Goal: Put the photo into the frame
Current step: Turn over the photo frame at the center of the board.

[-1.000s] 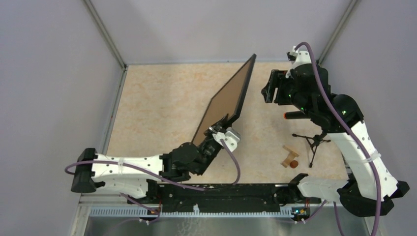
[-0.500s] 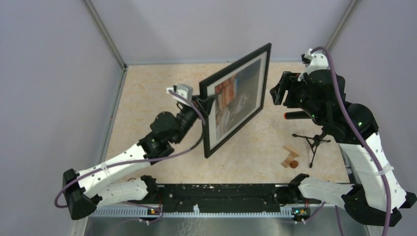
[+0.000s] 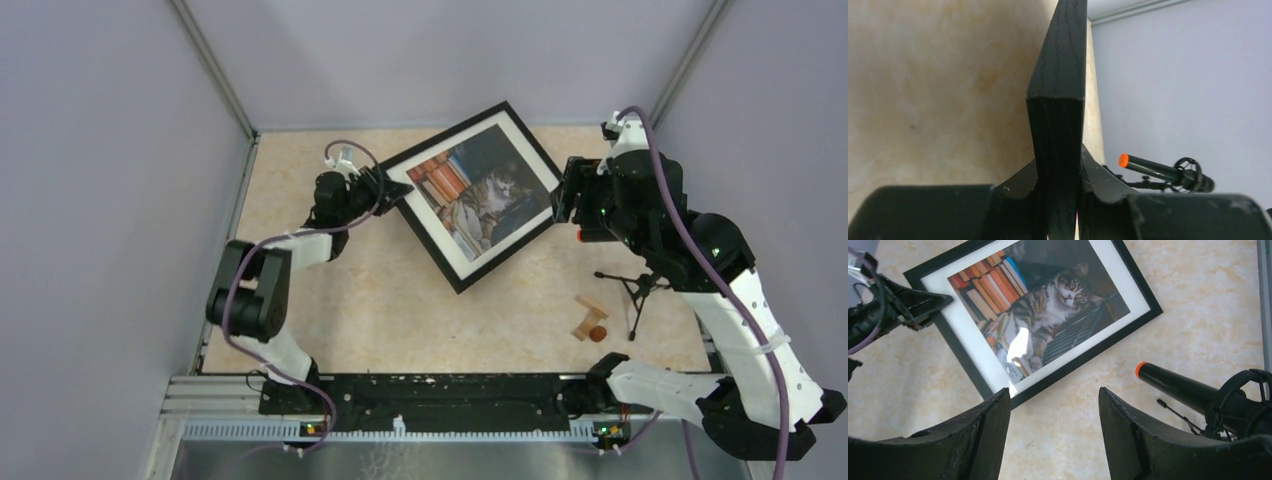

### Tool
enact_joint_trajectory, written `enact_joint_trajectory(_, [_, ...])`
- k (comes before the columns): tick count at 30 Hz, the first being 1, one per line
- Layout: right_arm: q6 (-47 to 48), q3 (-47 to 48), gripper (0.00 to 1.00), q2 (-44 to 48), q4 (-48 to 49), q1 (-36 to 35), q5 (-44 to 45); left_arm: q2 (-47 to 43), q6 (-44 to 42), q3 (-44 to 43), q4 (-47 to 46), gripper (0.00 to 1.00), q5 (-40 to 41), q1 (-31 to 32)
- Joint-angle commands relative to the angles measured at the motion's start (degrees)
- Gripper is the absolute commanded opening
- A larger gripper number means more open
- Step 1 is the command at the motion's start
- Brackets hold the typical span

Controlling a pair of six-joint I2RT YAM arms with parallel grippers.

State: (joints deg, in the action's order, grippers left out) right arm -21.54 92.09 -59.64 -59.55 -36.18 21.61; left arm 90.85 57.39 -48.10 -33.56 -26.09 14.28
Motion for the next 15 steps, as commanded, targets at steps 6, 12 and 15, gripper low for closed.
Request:
enact_joint_trajectory(6, [1.15,-2.77,0.64,1.85,1.91,0.33,2.05,23.96,20.48,-7.64,-27.98,0.00,-13.54,6.33])
enact_joint_trajectory(12, [0.66,-3.56,0.64,1.80,1.89,0.33,1.04,33.60,23.64,-12.61,-33.40,0.00,-1.40,11.79])
enact_joint_trajectory(15, [0.20,-4.40,0.64,1.97,1.37,0.32,0.81,38.39,24.83,-15.98,-34.32,0.00,3.52,12.68])
